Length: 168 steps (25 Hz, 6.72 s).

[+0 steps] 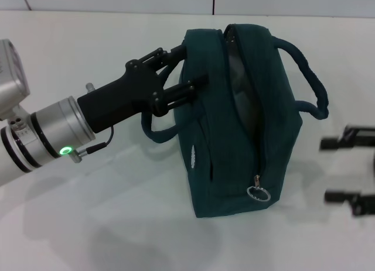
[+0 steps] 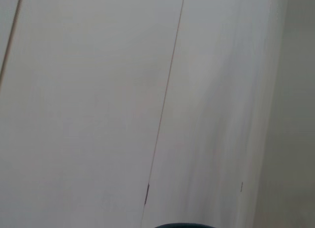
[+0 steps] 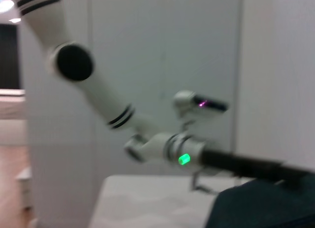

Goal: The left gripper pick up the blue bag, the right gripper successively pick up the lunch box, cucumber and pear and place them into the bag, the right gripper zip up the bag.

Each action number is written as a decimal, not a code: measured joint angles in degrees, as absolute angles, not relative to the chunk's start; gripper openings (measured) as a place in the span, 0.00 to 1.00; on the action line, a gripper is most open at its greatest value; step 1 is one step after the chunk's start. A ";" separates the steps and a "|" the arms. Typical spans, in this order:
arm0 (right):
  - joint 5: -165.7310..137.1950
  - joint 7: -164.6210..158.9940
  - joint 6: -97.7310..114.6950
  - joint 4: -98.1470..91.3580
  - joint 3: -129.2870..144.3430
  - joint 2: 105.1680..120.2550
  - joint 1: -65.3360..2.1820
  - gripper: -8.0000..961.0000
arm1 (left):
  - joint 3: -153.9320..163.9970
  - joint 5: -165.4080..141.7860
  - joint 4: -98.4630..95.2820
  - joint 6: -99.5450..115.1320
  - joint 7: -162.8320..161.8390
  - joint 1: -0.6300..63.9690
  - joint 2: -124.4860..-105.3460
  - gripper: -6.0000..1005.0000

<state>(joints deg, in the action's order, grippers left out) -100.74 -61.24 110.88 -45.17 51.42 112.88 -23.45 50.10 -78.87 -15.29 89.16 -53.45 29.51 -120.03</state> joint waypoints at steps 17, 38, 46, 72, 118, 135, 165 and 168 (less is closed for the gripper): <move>-106.47 -72.68 97.75 -43.77 67.70 116.04 -28.34 0.68 | 50.10 -78.75 -14.48 89.30 -53.43 29.79 -120.06 0.75; -103.27 -72.43 91.91 -41.71 72.19 116.12 -30.30 0.36 | 50.10 -78.73 -13.80 89.29 -52.62 29.85 -120.15 0.75; -101.64 -68.19 91.18 -41.51 73.56 116.10 -30.35 0.18 | 50.09 -78.69 -13.67 89.29 -52.64 29.73 -120.24 0.75; -92.93 -50.00 95.97 -41.34 72.88 115.50 -31.00 0.04 | 49.93 -73.81 -11.42 99.96 -44.89 24.35 -120.04 0.75; -86.74 -39.56 89.33 -36.29 72.66 116.02 -39.62 0.04 | 60.73 -69.45 -0.59 92.34 -36.68 19.68 -120.36 0.74; -84.32 -39.87 89.62 -35.58 72.75 115.94 -38.30 0.03 | 61.11 -68.60 -1.17 89.54 -35.04 20.39 -120.15 0.16; -53.44 -17.45 89.33 -26.13 80.11 116.19 -36.16 0.03 | 65.14 -70.17 -1.18 87.46 -32.80 22.12 -120.23 0.07; -52.57 -16.42 89.18 -26.12 80.90 116.19 -35.76 0.03 | 65.12 -70.79 -1.17 87.47 -32.78 22.31 -120.24 0.08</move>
<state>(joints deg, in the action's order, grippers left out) -52.57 -16.42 89.18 -26.12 80.90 116.19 -35.76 65.12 -70.79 -1.17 87.47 -32.78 22.31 -120.24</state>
